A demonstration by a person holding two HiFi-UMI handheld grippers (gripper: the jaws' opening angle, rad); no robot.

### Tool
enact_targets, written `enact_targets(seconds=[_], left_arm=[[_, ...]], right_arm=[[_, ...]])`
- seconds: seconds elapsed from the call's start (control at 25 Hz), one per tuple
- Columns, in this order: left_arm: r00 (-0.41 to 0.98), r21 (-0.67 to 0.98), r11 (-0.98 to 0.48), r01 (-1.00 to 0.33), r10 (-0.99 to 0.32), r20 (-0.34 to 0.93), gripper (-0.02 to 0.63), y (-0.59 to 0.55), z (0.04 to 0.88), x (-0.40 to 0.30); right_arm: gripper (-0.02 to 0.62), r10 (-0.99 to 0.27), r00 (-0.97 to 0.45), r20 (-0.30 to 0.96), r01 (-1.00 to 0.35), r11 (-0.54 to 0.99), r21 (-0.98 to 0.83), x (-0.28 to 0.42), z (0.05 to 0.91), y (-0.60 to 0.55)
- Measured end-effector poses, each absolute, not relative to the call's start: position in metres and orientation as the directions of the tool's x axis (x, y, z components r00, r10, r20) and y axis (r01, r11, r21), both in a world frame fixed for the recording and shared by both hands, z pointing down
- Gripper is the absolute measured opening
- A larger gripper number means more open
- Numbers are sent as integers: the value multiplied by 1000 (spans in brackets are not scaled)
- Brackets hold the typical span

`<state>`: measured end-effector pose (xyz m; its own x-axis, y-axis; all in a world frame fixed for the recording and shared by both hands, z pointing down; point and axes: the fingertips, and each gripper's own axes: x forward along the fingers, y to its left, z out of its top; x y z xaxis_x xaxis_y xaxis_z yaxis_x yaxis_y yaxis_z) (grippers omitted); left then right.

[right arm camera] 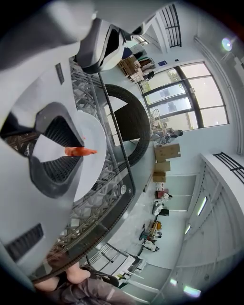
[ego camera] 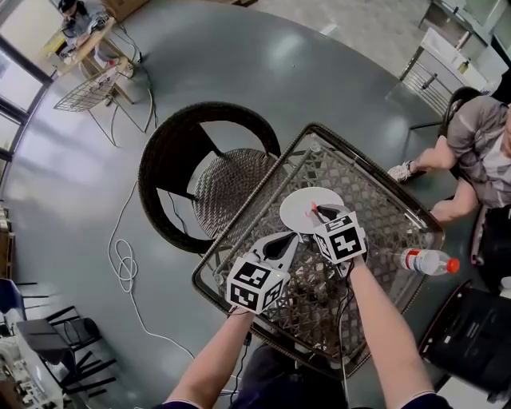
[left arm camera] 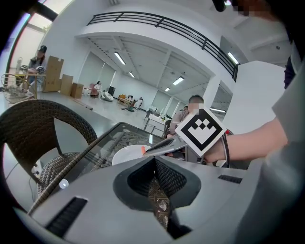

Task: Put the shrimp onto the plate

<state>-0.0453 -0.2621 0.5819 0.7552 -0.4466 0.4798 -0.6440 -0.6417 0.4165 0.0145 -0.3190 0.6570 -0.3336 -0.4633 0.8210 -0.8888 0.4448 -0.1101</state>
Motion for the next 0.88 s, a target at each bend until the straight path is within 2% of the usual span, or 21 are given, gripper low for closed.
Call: enact_targets(seconds=[0.88], left_arm=[[759, 443, -622, -645, -454, 467, 9, -270, 587, -53]], right_arm=[[61, -406, -312, 859, -883, 458, -104, 6, 680, -330]])
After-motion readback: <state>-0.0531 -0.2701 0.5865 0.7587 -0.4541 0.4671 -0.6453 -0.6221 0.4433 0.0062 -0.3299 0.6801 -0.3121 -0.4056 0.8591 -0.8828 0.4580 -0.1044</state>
